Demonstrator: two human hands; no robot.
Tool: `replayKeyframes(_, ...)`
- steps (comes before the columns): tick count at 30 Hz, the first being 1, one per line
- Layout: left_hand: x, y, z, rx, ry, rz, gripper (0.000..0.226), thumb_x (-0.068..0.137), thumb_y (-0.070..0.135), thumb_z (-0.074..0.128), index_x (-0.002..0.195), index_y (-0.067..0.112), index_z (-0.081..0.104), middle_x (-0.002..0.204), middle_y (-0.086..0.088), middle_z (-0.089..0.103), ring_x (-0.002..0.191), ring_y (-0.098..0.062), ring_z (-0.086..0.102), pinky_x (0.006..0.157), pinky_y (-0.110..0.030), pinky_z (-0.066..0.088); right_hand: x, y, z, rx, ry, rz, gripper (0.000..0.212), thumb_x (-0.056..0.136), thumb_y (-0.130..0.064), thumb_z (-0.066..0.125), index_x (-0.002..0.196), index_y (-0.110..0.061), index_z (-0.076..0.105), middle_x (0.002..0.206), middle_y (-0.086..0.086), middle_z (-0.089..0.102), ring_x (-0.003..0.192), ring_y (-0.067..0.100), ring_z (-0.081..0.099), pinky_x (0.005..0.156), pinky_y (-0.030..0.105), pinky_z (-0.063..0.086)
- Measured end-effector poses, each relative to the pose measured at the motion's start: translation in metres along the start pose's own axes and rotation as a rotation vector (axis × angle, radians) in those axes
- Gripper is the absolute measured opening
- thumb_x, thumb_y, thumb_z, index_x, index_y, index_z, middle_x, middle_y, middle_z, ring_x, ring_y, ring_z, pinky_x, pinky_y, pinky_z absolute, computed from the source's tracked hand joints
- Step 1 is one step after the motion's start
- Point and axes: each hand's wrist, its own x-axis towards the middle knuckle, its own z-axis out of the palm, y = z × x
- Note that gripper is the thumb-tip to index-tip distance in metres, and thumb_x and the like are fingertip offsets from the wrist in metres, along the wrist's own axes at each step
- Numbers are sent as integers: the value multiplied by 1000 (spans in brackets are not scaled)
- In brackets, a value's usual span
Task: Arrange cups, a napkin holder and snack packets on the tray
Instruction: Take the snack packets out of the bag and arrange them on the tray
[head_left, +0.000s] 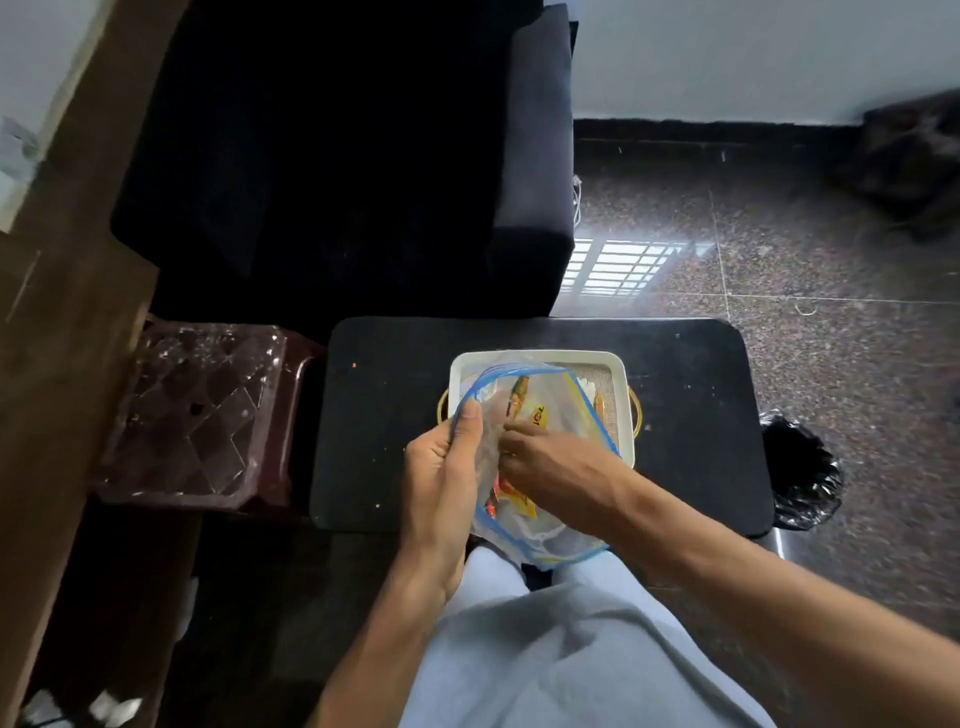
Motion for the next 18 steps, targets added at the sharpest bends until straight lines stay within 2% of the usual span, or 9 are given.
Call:
replayKeyframes(2, 0, -1, 0, 22, -13, 0, 31, 103, 29, 49, 108, 15, 76, 108, -1, 81, 108, -11, 75, 84, -17, 59, 15, 7, 17, -243, -117, -25, 45, 98, -8, 48, 143, -4, 48, 150, 15, 43, 139, 35, 36, 111, 43, 39)
replayKeyframes(5, 1, -2, 3, 17, -12, -5, 29, 103, 29, 49, 104, 20, 77, 105, 4, 81, 106, -8, 75, 80, -14, 58, 17, 17, 31, -472, -171, -96, 34, 94, -10, 55, 128, -7, 62, 140, 15, 53, 129, 37, 42, 97, 46, 46)
replayKeyframes(10, 0, -5, 17, -17, 10, -18, 33, 105, 29, 47, 106, 15, 77, 105, -4, 81, 101, -12, 77, 75, -17, 59, -2, 44, 28, -624, -139, -201, 28, 92, -17, 61, 118, -17, 71, 142, 8, 52, 134, 37, 37, 102, 46, 42)
replayKeyframes(13, 1, -4, 30, -29, 48, -13, 32, 105, 30, 47, 109, 16, 76, 109, -2, 81, 106, -12, 76, 86, -21, 61, -17, 51, 13, -617, -176, -229, 19, 83, -23, 73, 102, -22, 77, 135, 2, 57, 130, 36, 38, 100, 49, 40)
replayKeyframes(15, 0, -3, 41, -53, 62, -16, 33, 106, 29, 46, 106, 17, 76, 108, -3, 81, 104, -12, 76, 83, -21, 61, -27, 55, 8, -669, -200, -229, 25, 86, -23, 70, 111, -24, 73, 135, 0, 55, 129, 35, 37, 97, 47, 37)
replayKeyframes(18, -6, -4, 64, -66, 70, -29, 35, 106, 30, 45, 104, 16, 77, 106, -4, 81, 102, -14, 77, 81, -24, 62, -35, 65, 12, -727, -211, -206, 36, 93, -15, 58, 129, -16, 61, 133, 8, 57, 122, 33, 47, 93, 45, 41)
